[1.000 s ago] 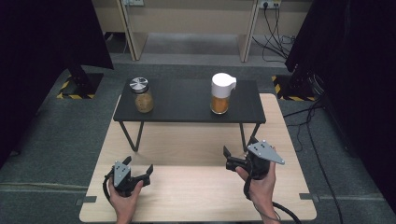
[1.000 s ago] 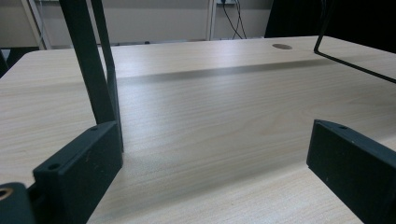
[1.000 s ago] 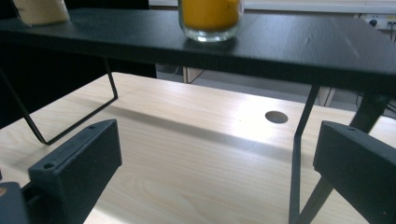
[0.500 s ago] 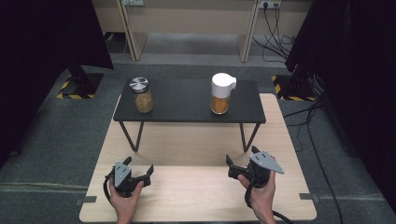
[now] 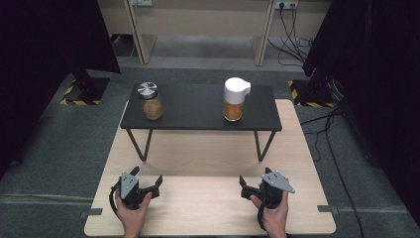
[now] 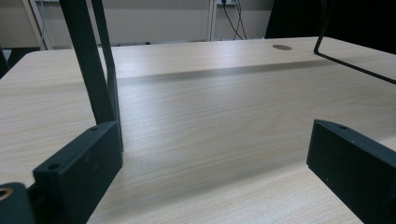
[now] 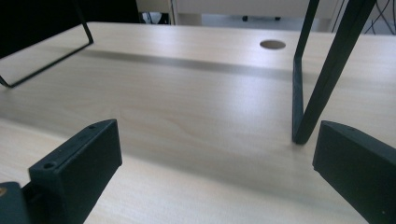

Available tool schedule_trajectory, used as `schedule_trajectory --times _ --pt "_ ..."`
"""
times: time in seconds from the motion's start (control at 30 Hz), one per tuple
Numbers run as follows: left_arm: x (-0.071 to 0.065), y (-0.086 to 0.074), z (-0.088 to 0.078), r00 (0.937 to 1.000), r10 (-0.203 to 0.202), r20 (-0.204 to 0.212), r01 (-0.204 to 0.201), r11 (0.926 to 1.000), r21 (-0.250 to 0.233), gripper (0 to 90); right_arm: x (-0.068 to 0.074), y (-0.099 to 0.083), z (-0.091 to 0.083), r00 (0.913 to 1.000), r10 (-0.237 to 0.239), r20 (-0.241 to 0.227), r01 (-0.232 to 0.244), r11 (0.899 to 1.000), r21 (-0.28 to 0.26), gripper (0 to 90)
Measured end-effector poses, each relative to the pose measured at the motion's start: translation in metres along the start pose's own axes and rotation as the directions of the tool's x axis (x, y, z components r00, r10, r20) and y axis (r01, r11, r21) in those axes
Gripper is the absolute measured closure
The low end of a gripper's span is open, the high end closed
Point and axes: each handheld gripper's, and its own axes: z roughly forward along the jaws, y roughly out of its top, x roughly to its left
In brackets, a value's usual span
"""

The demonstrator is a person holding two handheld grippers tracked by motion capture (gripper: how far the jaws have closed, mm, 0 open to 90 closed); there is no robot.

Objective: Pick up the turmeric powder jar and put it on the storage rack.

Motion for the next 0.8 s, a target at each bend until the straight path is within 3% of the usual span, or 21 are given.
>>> schedule_trajectory --times 0.4,0.8 --pt "0.0 -0.001 0.0 1.0 0.0 -0.002 0.0 1.0 -0.003 2.4 -0.001 -0.014 0.007 0.9999 0.012 0.011 -0.013 0.999 0.05 1.6" --pt "0.0 -0.001 0.0 1.0 -0.004 -0.002 0.003 1.0 -0.005 2.4 0.002 -0.017 0.01 0.9993 0.022 0.029 -0.024 0.997 0.08 1.8"
